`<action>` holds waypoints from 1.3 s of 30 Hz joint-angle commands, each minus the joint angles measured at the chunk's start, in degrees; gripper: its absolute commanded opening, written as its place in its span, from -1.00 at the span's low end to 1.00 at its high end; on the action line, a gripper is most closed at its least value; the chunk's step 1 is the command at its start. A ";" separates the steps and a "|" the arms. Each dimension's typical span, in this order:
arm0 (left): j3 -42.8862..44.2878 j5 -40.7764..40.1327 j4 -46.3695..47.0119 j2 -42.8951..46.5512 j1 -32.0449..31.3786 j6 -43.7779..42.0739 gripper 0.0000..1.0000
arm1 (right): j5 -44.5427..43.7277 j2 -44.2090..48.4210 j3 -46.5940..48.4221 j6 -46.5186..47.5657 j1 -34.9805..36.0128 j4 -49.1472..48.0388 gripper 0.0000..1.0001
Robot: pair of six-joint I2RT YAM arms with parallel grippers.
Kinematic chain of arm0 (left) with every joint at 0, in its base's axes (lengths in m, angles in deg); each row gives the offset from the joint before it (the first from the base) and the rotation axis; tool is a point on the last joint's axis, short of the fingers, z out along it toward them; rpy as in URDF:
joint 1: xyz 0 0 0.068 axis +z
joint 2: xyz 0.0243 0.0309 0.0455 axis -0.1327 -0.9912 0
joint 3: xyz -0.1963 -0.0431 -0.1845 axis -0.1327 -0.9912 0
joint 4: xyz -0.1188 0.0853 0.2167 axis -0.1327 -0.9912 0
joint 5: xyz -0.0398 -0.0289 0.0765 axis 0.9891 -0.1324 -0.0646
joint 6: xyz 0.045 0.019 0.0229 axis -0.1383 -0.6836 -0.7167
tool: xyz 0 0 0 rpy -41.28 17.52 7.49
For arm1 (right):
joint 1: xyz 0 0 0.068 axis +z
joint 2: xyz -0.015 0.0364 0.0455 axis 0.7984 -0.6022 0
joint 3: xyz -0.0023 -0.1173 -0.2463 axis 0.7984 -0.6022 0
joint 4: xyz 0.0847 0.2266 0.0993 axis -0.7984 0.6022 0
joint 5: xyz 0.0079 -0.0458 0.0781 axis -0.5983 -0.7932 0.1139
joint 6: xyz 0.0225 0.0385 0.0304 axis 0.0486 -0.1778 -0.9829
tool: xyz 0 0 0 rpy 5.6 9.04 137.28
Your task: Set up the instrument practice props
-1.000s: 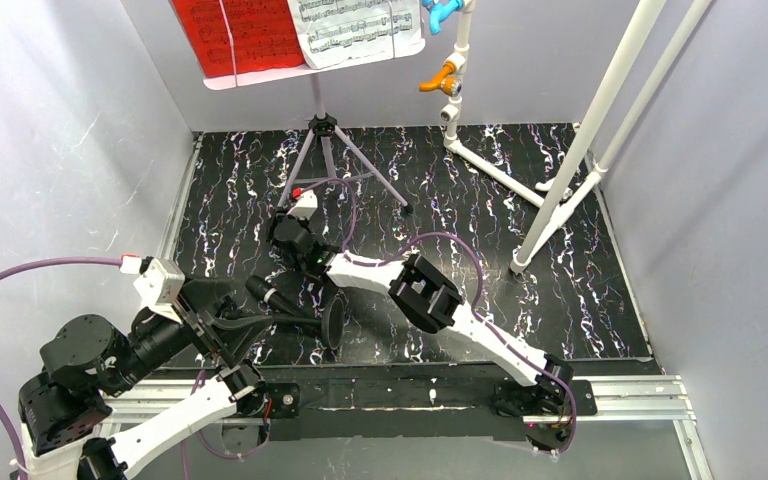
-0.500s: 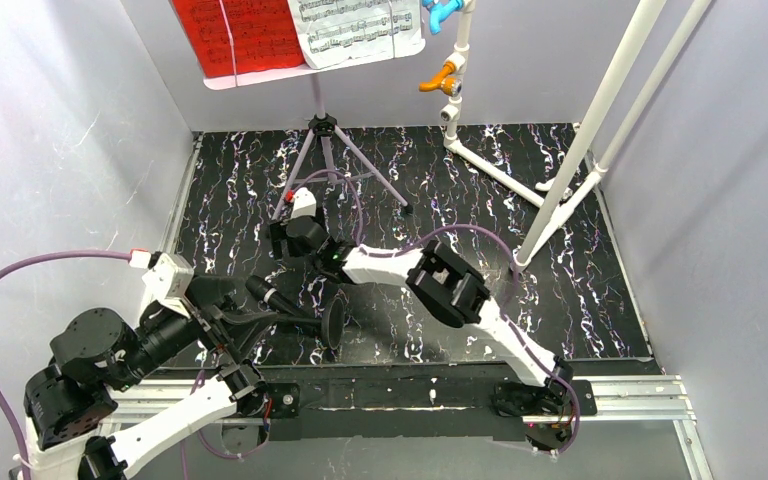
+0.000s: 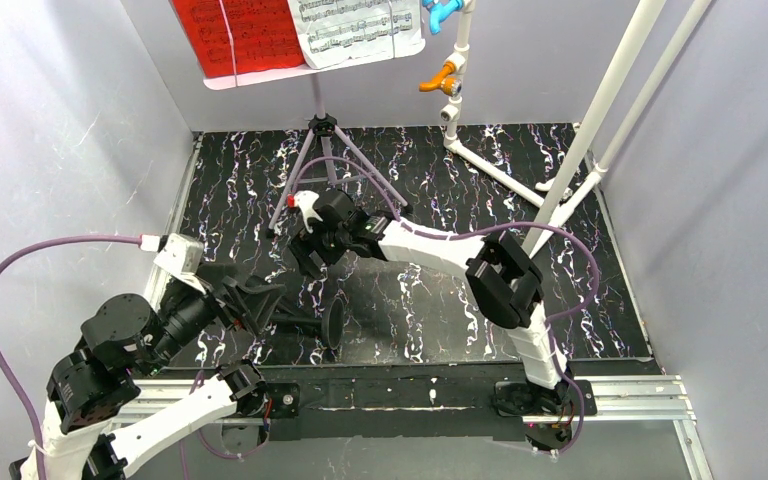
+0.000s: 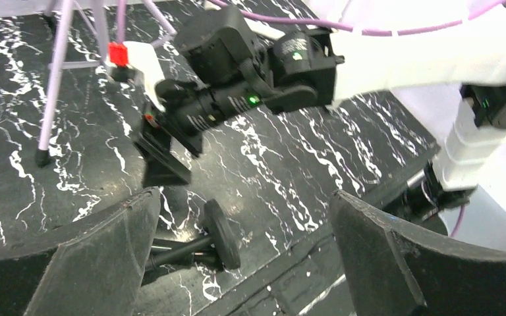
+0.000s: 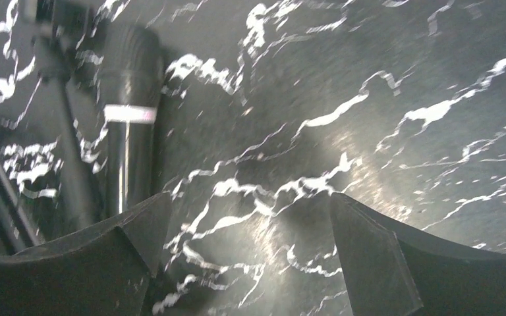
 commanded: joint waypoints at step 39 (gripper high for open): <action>1.95 -13.72 0.27 2.23 0.13 7.23 0.99 | -18.18 -3.65 2.27 20.17 18.82 8.54 -0.28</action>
